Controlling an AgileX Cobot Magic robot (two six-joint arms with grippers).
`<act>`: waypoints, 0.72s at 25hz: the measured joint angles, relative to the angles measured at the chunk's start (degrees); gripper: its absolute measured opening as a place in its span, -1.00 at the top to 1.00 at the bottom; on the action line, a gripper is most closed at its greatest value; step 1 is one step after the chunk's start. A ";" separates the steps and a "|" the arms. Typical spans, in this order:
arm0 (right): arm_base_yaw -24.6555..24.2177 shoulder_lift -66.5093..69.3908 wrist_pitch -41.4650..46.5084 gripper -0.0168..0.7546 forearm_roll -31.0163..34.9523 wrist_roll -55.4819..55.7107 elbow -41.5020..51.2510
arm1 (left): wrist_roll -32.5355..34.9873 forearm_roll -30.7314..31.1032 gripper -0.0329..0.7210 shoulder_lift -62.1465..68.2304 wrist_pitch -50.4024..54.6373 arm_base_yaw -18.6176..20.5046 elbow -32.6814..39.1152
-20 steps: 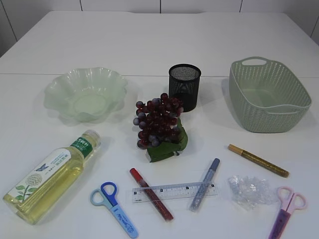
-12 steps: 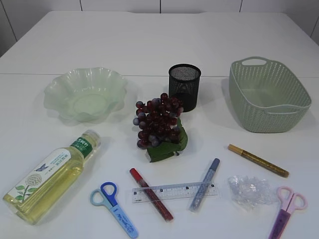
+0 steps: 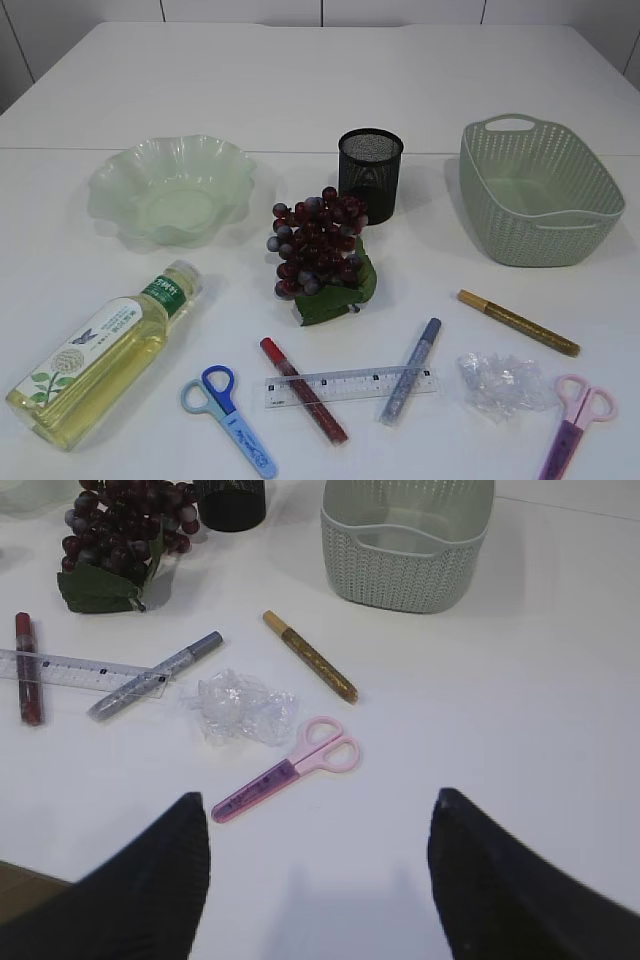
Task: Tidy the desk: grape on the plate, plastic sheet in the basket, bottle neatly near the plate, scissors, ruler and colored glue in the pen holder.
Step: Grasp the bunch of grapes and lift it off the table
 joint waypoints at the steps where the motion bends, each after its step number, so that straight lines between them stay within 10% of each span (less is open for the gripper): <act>1: 0.00 0.00 0.00 -0.42 0.00 0.00 0.00 | 0.00 -0.27 -0.32 0.37 0.00 0.00 0.00; 18: 0.00 0.00 0.13 -0.42 5.64 2.43 -0.52 | 0.00 -4.44 -0.48 34.21 -0.93 0.00 -27.02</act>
